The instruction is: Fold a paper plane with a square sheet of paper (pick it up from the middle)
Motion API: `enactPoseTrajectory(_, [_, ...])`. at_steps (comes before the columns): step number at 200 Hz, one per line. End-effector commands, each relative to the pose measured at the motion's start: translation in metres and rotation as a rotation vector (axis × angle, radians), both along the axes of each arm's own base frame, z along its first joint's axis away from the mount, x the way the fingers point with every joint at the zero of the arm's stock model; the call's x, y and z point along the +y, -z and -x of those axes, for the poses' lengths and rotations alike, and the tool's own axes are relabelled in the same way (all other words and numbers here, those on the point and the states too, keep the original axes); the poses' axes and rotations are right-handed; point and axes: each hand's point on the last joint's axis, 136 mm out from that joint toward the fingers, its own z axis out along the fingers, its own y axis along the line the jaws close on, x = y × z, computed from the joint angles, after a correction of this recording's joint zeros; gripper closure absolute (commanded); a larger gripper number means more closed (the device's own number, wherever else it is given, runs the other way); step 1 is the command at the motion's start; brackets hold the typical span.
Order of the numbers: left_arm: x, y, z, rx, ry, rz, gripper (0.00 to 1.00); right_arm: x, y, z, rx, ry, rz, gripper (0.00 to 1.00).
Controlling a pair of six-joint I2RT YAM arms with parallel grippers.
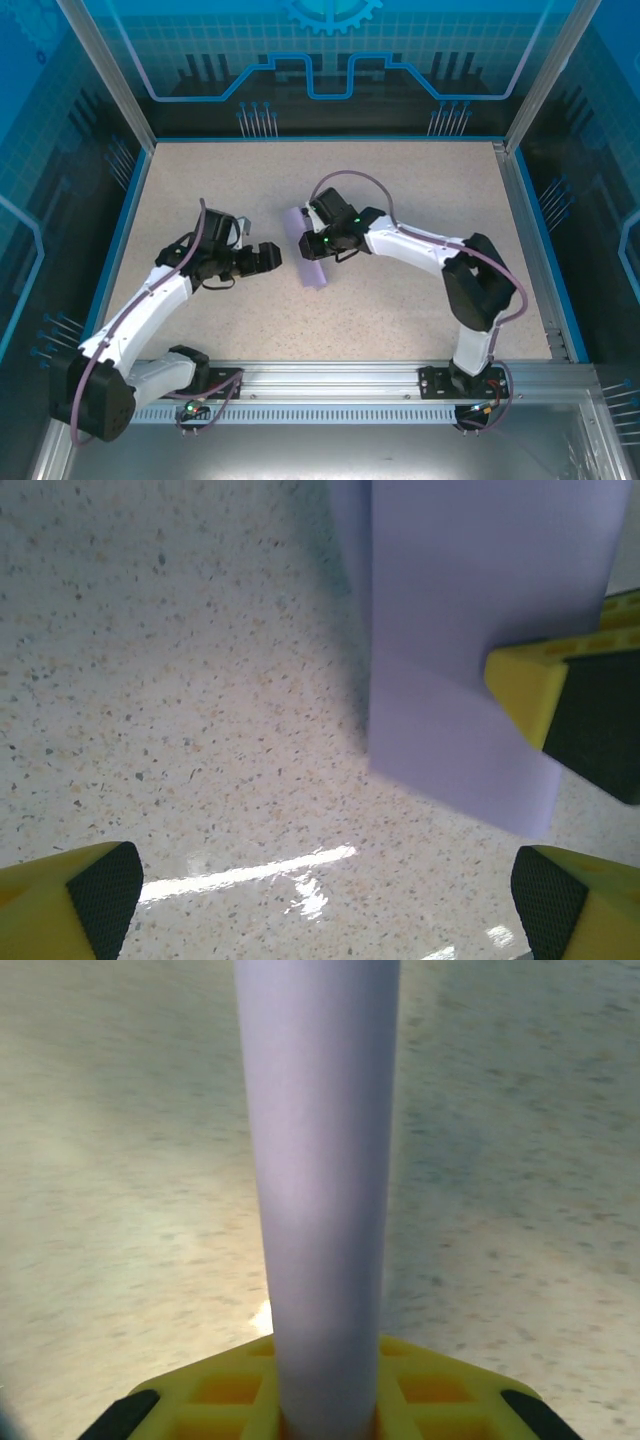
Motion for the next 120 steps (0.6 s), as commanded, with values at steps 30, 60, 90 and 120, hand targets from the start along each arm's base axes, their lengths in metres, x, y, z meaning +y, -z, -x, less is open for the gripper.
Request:
enactPoseTrajectory(30, [-0.028,-0.033,-0.005,0.002,0.058,0.174,0.01,-0.003,-0.023,0.001,0.147,0.019,-0.44,0.79])
enactPoseTrajectory(60, [-0.054,-0.023,-0.015,0.033,0.113,0.215,0.01,-0.027,0.008,0.005,0.204,0.066,-0.452,0.79])
enactPoseTrajectory(90, [-0.089,-0.003,-0.024,0.084,0.184,0.204,0.02,-0.048,0.03,0.012,0.234,0.095,-0.418,0.77])
enactPoseTrajectory(120, [-0.114,0.015,-0.034,0.116,0.215,0.197,0.05,-0.065,0.054,0.019,0.263,0.109,-0.367,0.76])
